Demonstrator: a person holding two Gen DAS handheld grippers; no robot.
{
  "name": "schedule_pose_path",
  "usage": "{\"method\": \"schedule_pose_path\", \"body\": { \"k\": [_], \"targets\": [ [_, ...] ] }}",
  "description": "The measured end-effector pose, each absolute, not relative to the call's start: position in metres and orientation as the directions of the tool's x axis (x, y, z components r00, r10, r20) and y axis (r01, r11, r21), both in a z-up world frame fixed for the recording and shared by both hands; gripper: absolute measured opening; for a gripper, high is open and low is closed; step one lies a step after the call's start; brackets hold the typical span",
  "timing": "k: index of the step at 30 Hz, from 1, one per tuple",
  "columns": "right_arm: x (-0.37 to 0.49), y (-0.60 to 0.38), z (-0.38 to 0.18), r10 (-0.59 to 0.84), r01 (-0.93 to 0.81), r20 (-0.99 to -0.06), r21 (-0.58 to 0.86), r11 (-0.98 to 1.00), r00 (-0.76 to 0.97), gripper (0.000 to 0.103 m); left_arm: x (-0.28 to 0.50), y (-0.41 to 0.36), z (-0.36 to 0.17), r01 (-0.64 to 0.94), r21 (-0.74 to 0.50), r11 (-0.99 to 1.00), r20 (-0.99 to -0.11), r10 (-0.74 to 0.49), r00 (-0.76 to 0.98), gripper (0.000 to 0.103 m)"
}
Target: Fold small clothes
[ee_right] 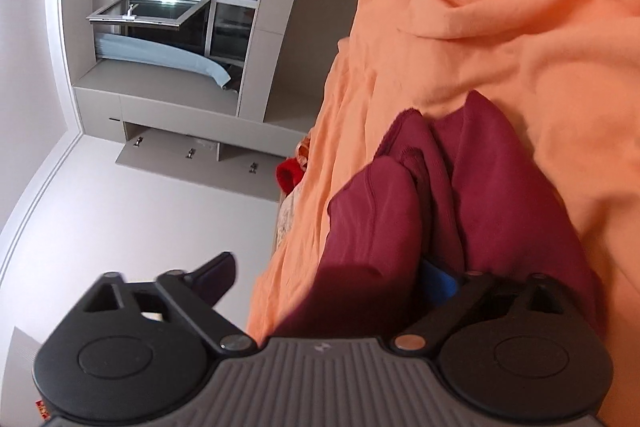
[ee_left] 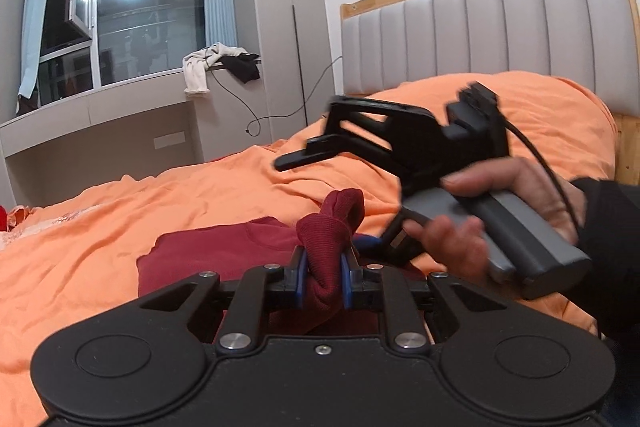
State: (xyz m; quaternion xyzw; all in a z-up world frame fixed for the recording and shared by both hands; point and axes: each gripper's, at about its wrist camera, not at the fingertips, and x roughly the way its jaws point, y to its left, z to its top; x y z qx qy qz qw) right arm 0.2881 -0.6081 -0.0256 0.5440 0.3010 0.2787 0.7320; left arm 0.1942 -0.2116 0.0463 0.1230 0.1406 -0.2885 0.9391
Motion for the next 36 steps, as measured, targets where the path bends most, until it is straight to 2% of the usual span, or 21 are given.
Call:
{"method": "schedule_pose_path", "body": {
  "k": [1, 2, 4, 5, 6, 8, 16, 21, 25, 29, 32, 34, 36],
  "targets": [
    [0.291, -0.607, -0.025, 0.726, -0.078, -0.147, 0.961, 0.267, 0.672, 0.083, 0.193, -0.212, 0.045, 0.579, 0.154, 0.801, -0.337, -0.508, 0.793, 0.018],
    [0.293, -0.605, -0.024, 0.713, -0.075, -0.16, 0.955, 0.287, 0.683, 0.074, 0.192, -0.211, 0.044, 0.581, 0.158, 0.798, -0.338, -0.509, 0.791, 0.018],
    [0.298, -0.601, -0.023, 0.692, -0.066, -0.189, 0.944, 0.325, 0.697, 0.052, 0.191, -0.212, 0.043, 0.584, 0.163, 0.795, -0.341, -0.51, 0.789, 0.018],
    [0.3, -0.599, -0.024, 0.685, -0.06, -0.207, 0.937, 0.343, 0.698, 0.033, 0.191, -0.212, 0.042, 0.585, 0.165, 0.794, -0.344, -0.51, 0.789, 0.018],
    [0.302, -0.597, -0.024, 0.68, -0.055, -0.224, 0.93, 0.363, 0.698, 0.025, 0.191, -0.213, 0.041, 0.585, 0.166, 0.794, -0.346, -0.508, 0.788, 0.018],
    [0.305, -0.594, -0.023, 0.664, -0.061, -0.248, 0.912, 0.405, 0.705, 0.016, 0.193, -0.215, 0.04, 0.587, 0.164, 0.793, -0.353, -0.508, 0.785, 0.018],
    [0.283, -0.602, 0.031, 0.545, -0.235, -0.204, 0.742, 0.628, 0.814, 0.012, 0.202, -0.246, 0.037, 0.612, 0.168, 0.773, -0.359, -0.53, 0.768, 0.018],
    [0.272, -0.609, 0.032, 0.464, -0.194, -0.283, 0.641, 0.743, 0.839, 0.012, 0.213, -0.268, 0.023, 0.633, 0.159, 0.758, -0.422, -0.528, 0.737, 0.018],
    [0.272, -0.616, 0.01, 0.432, -0.123, -0.369, 0.627, 0.77, 0.823, 0.012, 0.216, -0.272, 0.013, 0.64, 0.15, 0.754, -0.446, -0.526, 0.724, 0.019],
    [0.269, -0.617, -0.005, 0.433, -0.093, -0.4, 0.638, 0.764, 0.808, 0.013, 0.217, -0.271, 0.012, 0.638, 0.138, 0.757, -0.454, -0.524, 0.72, 0.02],
    [0.264, -0.614, -0.007, 0.429, -0.088, -0.413, 0.63, 0.771, 0.803, 0.015, 0.218, -0.269, 0.012, 0.636, 0.116, 0.763, -0.461, -0.526, 0.714, 0.023],
    [0.261, -0.614, -0.006, 0.425, -0.086, -0.415, 0.626, 0.775, 0.804, 0.02, 0.217, -0.265, 0.014, 0.636, 0.082, 0.767, -0.469, -0.533, 0.704, 0.025],
    [0.262, -0.616, -0.003, 0.418, -0.084, -0.417, 0.619, 0.781, 0.807, 0.028, 0.22, -0.262, 0.019, 0.638, 0.043, 0.769, -0.475, -0.546, 0.69, 0.032]
  ]
}}
